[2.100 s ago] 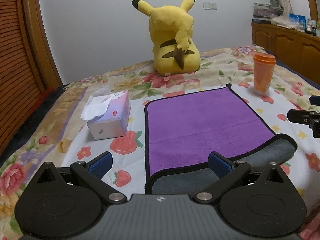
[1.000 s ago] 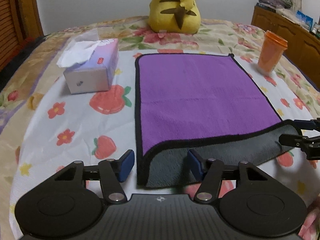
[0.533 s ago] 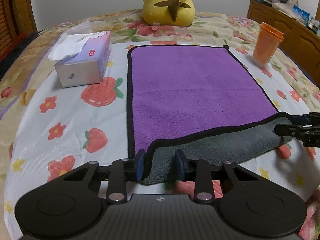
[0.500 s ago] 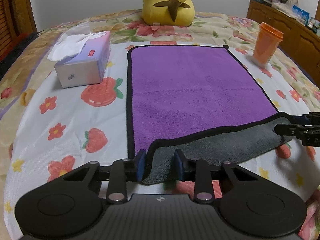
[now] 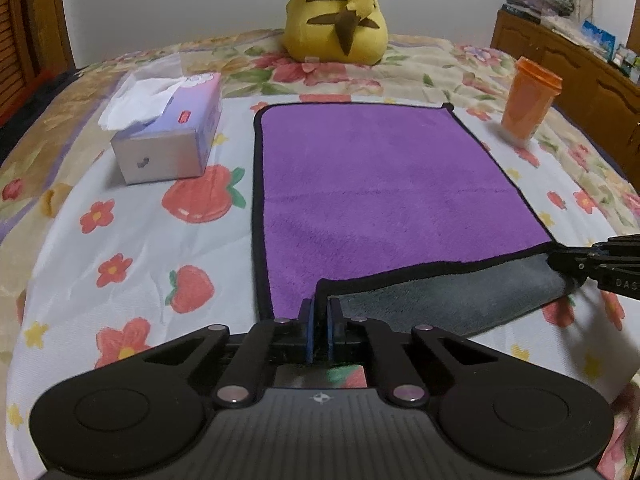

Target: Fold towel

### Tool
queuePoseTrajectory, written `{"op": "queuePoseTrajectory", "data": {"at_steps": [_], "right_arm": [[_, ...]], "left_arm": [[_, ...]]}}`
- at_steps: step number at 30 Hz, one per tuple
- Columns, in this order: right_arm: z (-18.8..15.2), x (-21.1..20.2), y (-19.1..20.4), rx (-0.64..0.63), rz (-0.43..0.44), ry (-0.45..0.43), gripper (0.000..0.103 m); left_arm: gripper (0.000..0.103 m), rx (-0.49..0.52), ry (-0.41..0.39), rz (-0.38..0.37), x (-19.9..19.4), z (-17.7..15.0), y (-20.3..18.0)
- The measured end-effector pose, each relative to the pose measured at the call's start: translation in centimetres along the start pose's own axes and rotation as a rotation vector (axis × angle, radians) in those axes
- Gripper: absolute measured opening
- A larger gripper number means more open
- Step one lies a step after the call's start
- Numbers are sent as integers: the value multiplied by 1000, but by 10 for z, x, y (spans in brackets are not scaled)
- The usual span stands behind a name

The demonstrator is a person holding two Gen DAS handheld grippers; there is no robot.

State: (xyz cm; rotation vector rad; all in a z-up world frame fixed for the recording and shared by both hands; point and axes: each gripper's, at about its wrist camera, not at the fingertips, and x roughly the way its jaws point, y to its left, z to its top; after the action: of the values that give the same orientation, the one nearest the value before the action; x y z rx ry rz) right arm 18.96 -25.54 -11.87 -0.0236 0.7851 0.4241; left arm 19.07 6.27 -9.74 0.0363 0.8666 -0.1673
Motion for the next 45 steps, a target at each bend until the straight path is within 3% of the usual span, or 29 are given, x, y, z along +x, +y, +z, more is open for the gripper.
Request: {"op": "queuePoseTrajectory", "data": {"at_steps": [14, 29, 45], "right_arm": [[9, -16, -3, 15, 27, -83, 4], [18, -24, -7, 16, 25, -141, 4], [41, -21, -17, -15, 1, -220, 4]], "left_arm": [[8, -8, -144, -19, -31, 14, -6], [8, -11, -202, -20, -43, 20, -11], [8, -19, -288, -21, -40, 49, -11]]}}
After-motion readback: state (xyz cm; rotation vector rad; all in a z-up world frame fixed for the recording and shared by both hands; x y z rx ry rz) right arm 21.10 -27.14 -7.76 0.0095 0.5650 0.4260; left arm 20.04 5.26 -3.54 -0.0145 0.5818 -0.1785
